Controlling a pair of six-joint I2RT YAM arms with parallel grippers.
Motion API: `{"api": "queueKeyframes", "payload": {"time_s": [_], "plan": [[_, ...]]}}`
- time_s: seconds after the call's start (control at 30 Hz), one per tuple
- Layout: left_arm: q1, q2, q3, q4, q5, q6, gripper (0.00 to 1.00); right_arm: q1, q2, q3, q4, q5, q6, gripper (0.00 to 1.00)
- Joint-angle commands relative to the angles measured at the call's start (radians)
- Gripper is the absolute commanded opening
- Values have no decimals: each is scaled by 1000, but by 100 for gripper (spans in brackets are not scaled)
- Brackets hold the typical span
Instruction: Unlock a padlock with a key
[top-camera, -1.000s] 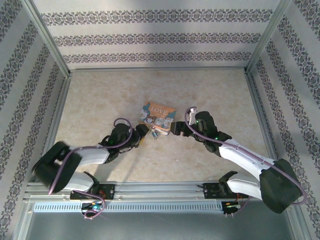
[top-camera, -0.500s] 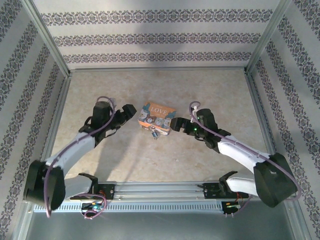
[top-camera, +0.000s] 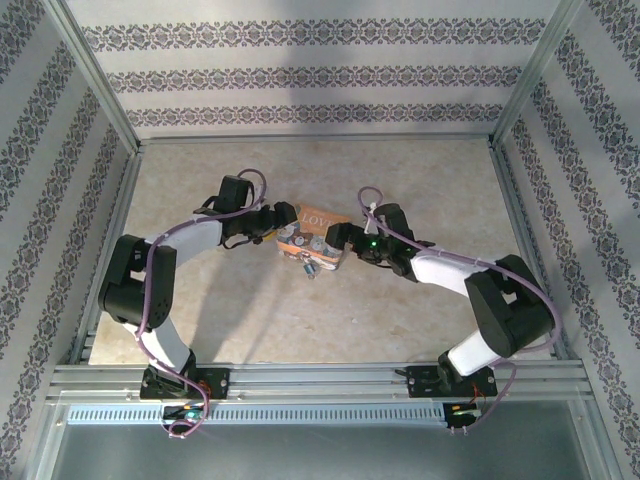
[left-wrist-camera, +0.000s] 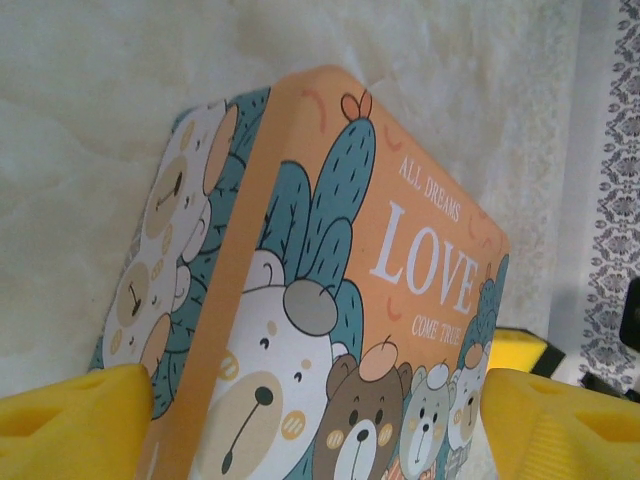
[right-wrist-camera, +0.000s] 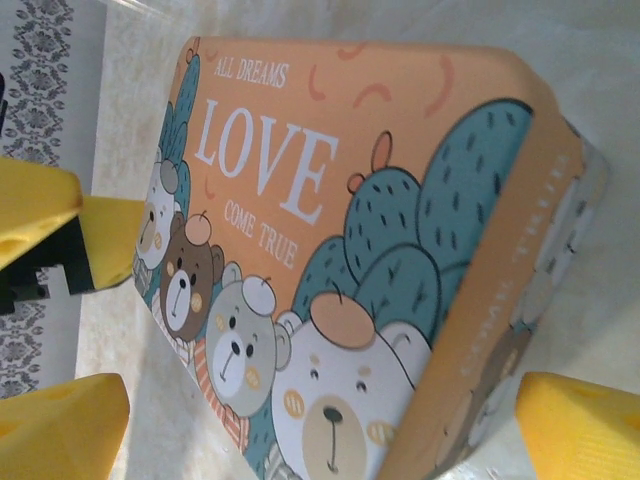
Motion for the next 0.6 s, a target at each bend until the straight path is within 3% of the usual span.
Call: {"api": "queueKeyframes", "payload": {"time_s": [0.0, 0.33, 0.57], "plan": [[-16, 3, 24, -35, 48, 30, 84, -5, 42, 62, 39, -41, 7, 98], [-68, -116, -120, 79, -6, -77, 82, -9, 216, 247, 25, -128, -51, 97], [-76, -188, -192, 100, -54, -107, 82, -35, 235, 281, -14, -99, -119, 96]]}}
